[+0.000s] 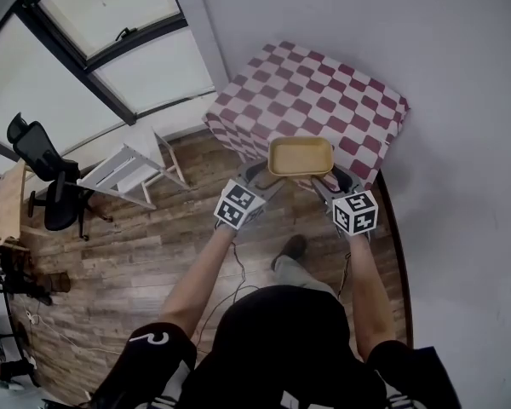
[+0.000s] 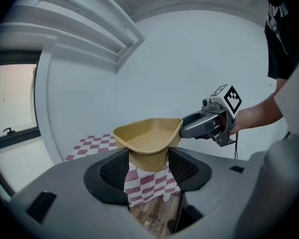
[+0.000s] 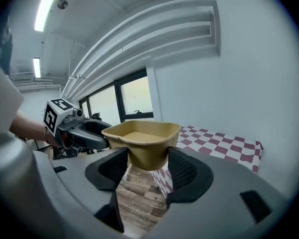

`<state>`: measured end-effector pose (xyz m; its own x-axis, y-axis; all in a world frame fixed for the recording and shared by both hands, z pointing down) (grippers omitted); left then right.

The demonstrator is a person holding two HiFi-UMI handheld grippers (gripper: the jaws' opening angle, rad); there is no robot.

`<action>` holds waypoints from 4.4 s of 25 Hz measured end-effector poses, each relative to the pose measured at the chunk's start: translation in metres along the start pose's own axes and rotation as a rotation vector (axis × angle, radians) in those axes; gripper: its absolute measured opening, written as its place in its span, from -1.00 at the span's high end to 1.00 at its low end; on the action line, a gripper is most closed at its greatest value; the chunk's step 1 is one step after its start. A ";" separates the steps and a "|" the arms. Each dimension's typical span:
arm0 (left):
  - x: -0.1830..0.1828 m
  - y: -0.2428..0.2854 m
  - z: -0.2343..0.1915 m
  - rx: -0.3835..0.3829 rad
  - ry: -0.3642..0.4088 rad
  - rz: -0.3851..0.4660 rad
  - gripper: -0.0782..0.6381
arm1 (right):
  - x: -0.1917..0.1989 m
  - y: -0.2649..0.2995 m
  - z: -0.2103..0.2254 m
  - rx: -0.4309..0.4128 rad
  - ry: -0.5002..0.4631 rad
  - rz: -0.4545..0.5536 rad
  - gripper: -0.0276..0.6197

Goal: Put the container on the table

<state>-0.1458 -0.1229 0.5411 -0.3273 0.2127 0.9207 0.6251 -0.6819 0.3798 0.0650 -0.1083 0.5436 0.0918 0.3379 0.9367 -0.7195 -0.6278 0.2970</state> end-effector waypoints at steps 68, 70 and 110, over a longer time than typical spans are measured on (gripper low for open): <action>-0.109 0.195 -0.016 0.323 0.198 0.071 0.09 | -0.048 -0.049 0.140 0.349 0.067 0.046 0.15; -0.108 0.203 -0.020 0.348 0.201 0.070 0.09 | -0.049 -0.047 0.142 0.363 0.078 0.047 0.16; -0.105 0.273 -0.197 0.477 0.210 0.061 0.09 | -0.095 0.122 0.186 0.468 0.139 0.023 0.16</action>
<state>-0.0803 -0.4695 0.5302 -0.3845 0.0041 0.9231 0.8846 -0.2840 0.3698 0.0964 -0.3475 0.5252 -0.0360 0.3902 0.9200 -0.3306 -0.8734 0.3575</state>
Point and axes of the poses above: the fingertips, and each gripper's own axes: y forward along the fingers, z to its right, x out of its underside, the point moved 8 cm from there along -y, backward along the fingers, and after that the axes turned 10 degrees about -x, right-handed, at the moved point
